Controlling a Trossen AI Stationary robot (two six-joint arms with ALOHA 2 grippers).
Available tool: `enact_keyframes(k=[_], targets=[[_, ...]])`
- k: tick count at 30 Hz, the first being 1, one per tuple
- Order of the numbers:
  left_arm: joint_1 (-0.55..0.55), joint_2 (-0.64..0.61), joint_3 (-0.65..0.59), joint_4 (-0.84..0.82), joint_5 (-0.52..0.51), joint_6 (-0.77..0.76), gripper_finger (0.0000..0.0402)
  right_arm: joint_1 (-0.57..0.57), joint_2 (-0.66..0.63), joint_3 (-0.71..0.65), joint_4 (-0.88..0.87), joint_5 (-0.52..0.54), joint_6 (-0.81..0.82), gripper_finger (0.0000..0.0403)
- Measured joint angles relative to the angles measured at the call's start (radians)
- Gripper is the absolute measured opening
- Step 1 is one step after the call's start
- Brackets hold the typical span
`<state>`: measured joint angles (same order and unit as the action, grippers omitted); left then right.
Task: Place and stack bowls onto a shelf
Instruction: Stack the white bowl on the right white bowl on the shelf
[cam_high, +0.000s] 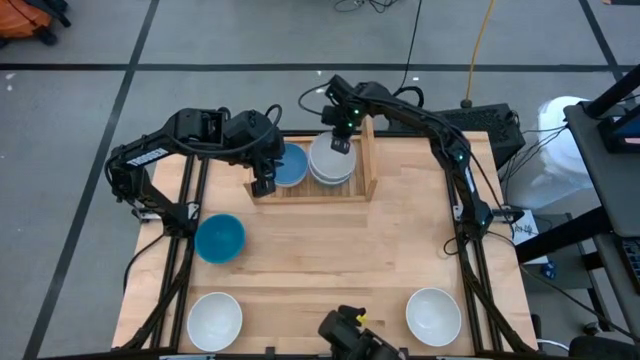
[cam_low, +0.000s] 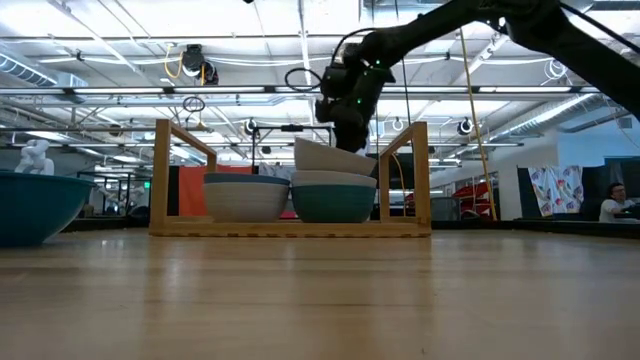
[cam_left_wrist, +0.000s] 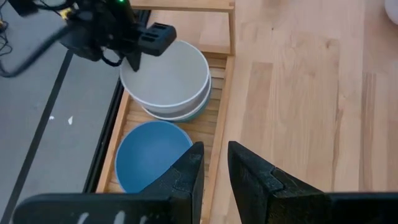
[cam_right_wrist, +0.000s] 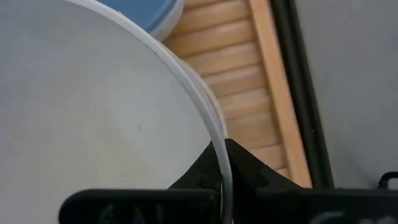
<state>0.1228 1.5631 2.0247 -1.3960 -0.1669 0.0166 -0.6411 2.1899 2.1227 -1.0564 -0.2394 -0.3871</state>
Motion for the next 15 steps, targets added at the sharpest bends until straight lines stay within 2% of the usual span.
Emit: enact_keyframes(k=[6,15], targets=[[0.002,0.0,0.0,0.0,0.0,0.0,0.0079,0.0,0.03,-0.001,-0.056,0.001,-0.027,0.0],[0.002,0.0,0.0,0.0,0.0,-0.005,0.0079,-0.006,0.033,-0.061,0.006,-0.004,-0.045,0.0]])
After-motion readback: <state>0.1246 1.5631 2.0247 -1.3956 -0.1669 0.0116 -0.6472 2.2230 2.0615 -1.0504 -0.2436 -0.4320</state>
